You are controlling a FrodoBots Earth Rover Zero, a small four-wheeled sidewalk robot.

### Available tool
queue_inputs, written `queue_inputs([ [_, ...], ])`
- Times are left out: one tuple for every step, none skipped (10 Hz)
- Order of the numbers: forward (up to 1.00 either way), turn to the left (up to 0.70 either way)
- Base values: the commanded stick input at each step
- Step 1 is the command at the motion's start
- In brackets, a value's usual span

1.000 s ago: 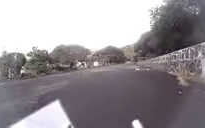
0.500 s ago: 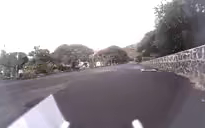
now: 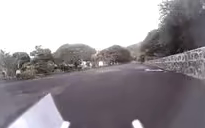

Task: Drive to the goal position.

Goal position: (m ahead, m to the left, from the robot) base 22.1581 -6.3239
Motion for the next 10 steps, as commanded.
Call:
queue_inputs([
  [1.0,0.0],
  [1.0,0.0],
  [1.0,0.0],
  [1.0,0.0],
  [1.0,-0.14],
  [1.0,-0.4],
  [1.0,-0.4],
  [1.0,-0.4],
  [1.0,-0.4],
  [1.0,-0.4],
])
